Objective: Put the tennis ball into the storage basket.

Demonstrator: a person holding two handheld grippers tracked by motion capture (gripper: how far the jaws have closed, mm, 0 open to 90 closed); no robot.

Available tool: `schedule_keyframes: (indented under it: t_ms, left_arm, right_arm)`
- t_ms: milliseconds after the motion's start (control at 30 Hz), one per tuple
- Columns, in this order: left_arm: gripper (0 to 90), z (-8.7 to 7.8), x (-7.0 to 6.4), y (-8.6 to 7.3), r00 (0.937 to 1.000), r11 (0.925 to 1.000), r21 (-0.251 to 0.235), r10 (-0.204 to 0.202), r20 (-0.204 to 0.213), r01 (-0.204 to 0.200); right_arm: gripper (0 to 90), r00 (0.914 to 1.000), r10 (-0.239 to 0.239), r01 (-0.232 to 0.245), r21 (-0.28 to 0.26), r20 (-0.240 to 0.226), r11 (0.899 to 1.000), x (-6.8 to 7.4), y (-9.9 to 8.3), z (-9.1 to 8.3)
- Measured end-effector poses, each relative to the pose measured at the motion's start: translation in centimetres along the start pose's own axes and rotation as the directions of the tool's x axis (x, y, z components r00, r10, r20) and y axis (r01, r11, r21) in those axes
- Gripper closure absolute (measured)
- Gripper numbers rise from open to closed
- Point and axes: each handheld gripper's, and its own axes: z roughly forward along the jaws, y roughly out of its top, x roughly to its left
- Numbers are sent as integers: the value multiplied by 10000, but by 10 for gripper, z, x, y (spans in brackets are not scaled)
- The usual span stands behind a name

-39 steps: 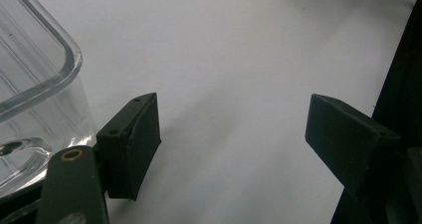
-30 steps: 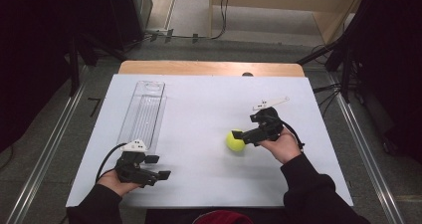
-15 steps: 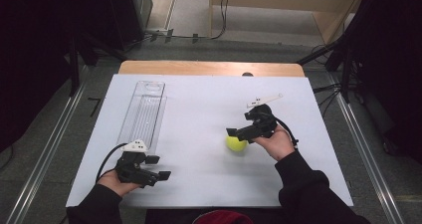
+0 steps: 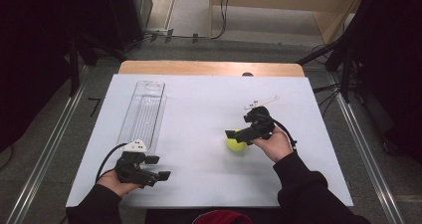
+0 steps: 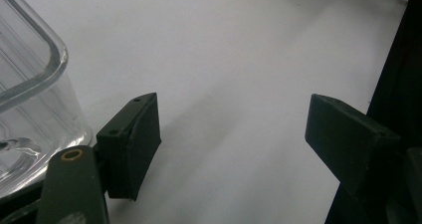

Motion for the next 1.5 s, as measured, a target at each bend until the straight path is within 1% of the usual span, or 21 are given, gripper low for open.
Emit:
schedule_keyframes:
  t_ms: [267, 567, 667, 733, 767, 800, 867, 900, 967, 1100, 1133, 1233, 1267, 1367, 1500]
  left_arm:
    - [224, 0, 0, 0, 10000, 10000, -24, 0, 50, 0]
    - [224, 0, -1, 0, 10000, 10000, 1, 20, 36, -20]
    - [225, 0, -1, 0, 10000, 10000, 9, 36, 23, -36]
    - [224, 0, -1, 0, 10000, 10000, 11, 38, 24, -38]
    - [224, 0, -1, 0, 10000, 10000, 18, 44, 24, -44]
    - [225, 0, -1, 0, 10000, 10000, 1, 40, 22, -40]
    - [225, 0, -1, 0, 10000, 10000, 18, 35, 19, -35]
    - [224, 0, -1, 0, 10000, 10000, 11, 30, 31, -30]
    - [224, 0, -1, 0, 10000, 10000, 11, 37, 42, -37]
    - [224, 1, -1, 0, 10000, 10000, 29, 52, 40, -52]
    - [225, 1, -1, 0, 10000, 10000, 43, 57, 40, -57]
    - [224, 1, -2, 0, 10000, 10000, 28, 73, 40, -73]
    - [224, 1, -2, 0, 10000, 10000, 32, 69, 37, -69]
    - [225, 1, -1, 0, 10000, 10000, 53, 64, 39, -65]
    - [224, 1, -2, 0, 10000, 10000, 55, 79, 42, -79]
  right_arm:
    - [0, 9999, 14, -11, 186, -123, 9998, 0, -5, 5]
    - [0, 10000, -58, 57, 469, 18, 9989, 1, -8, 10]
    - [0, 9997, -220, 213, 634, 112, 9978, 2, -10, 12]
    - [0, 9997, -237, 230, 677, 102, 9974, 2, -12, 14]
    - [0, 9998, -173, 163, 717, 139, 9973, 2, -13, 14]
    - [0, 9995, -286, 276, 662, 131, 9974, 1, -14, 15]
    - [0, 9996, -249, 242, 627, 105, 9977, 1, -16, 16]
    - [0, 9999, -157, 152, 715, 59, 9973, 1, -17, 16]
    - [0, 9999, -142, 141, 746, 14, 9971, 1, -20, 16]
    - [0, 9998, -195, 194, 793, 4, 9967, 1, -25, 15]
    - [0, 9999, -156, 156, 877, -9, 9960, 1, -26, 15]
    - [0, 9998, -193, 201, 942, -98, 9953, 1, -27, 17]
    - [0, 9997, -171, 190, 1019, -193, 9946, 2, -28, 19]
    - [0, 9995, -231, 255, 1101, -234, 9936, 2, -29, 20]
    - [0, 9994, -307, 321, 1166, -137, 9927, 4, -30, 24]
